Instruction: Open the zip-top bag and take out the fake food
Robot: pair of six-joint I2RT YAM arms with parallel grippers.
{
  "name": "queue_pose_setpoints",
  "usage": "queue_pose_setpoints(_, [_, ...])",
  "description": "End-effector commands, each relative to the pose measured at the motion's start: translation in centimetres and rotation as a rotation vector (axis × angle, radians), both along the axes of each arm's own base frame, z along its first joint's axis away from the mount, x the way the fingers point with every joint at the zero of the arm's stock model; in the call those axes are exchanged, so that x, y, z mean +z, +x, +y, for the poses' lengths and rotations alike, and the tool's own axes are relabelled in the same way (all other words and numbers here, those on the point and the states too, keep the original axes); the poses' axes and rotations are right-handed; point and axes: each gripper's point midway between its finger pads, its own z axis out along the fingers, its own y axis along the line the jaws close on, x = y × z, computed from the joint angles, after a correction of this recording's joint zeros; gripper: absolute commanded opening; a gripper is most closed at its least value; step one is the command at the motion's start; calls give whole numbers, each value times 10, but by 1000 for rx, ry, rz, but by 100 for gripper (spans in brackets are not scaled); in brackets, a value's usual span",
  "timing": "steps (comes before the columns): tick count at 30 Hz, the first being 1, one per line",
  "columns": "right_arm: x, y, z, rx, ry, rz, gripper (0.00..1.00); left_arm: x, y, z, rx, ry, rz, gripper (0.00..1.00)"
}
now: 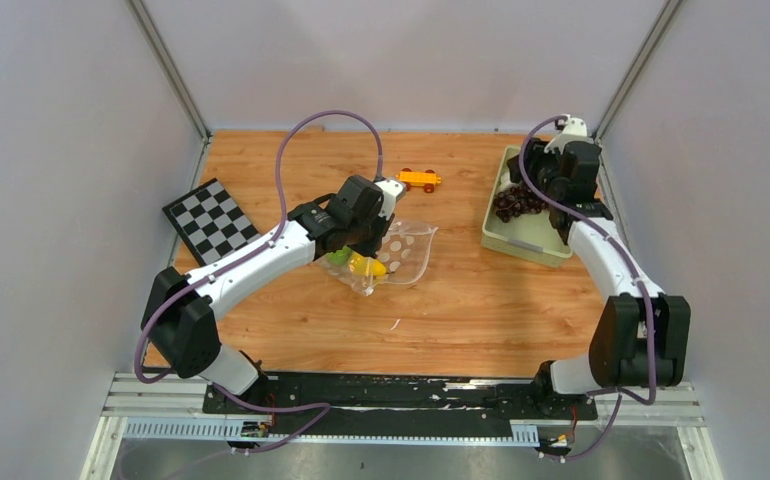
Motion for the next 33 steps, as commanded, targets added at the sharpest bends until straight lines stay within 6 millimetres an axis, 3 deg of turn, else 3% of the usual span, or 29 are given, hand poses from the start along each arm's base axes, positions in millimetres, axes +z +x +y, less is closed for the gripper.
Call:
queue_pose_setpoints(1, [9, -35, 48, 110, 95, 0, 48, 20, 8, -5, 8, -43, -34, 0])
queue_pose_setpoints(13, [13, -137, 168, 488, 206, -61, 49, 20, 8, -6, 9, -45, -34, 0])
queue_pose_setpoints(17, [-6, -161, 199, 628, 171, -88, 50, 20, 5, -9, -7, -62, -21, 0])
queue_pose_setpoints(25, [-42, -176, 245, 838, 22, -215, 58, 21, 4, -11, -13, -67, -18, 0])
queue_pose_setpoints(33, [-92, -172, 286, 959, -76, -237, 62, 19, 3, -13, -22, -73, -5, 0])
